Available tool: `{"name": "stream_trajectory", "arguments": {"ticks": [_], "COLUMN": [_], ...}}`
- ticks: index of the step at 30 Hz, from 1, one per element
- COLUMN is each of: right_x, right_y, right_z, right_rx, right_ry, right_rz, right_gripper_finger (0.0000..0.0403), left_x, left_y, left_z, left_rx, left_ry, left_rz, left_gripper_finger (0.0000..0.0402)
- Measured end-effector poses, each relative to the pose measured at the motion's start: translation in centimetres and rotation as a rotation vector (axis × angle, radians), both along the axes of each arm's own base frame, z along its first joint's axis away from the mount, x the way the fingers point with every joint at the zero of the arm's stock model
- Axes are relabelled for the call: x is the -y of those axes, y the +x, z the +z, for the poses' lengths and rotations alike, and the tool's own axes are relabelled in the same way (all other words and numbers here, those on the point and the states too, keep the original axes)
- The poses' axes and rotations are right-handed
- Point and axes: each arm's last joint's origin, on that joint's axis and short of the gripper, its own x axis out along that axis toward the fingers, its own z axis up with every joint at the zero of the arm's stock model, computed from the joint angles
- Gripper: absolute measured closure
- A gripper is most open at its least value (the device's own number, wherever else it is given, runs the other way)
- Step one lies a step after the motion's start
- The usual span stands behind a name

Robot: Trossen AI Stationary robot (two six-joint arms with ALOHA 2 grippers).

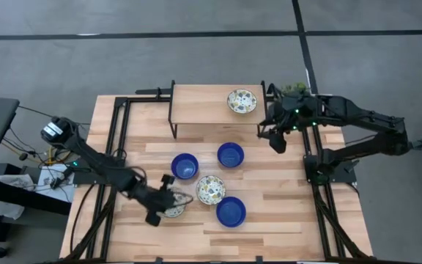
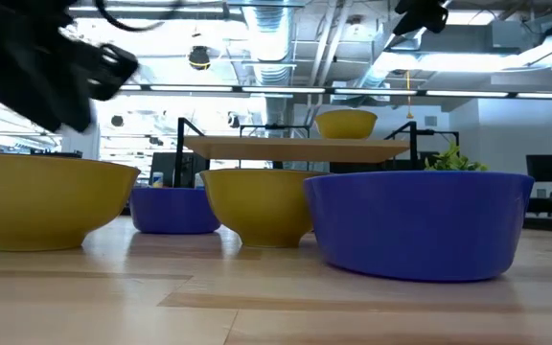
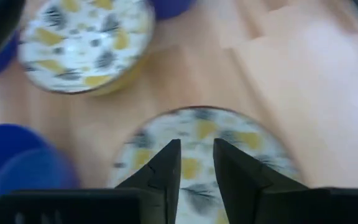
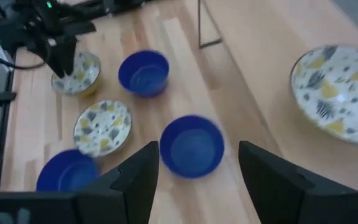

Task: Pick & Place Mini bowls
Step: Stack the left white patterned bowl on top of the white patterned bowl on the shelf

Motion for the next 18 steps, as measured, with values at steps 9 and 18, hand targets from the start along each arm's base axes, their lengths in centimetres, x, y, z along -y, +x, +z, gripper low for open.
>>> {"name": "stream_trajectory", "arguments": {"ticks": [9,18], "right_x": [-1.2,-2.2], "right_y": [0.4,0.5], "right_z": [0.2,0.3], "right_rx": [0.035,0.043], "right_ry": [0.011,0.011], "right_rz": [0.042,0.097], "right_gripper_finger": [0.0194,0.0194], "left_x": [1.8,2.0], "left_y": [-1.8,-1.7], "left_z": [0.8,-0.7], "left_rx": [-0.006,-0.06], "left_ry": [-0.129,-0.125], "left_rz": [-0.006,-0.002], "left_gripper_finger": [0.0317,0.0263]}}
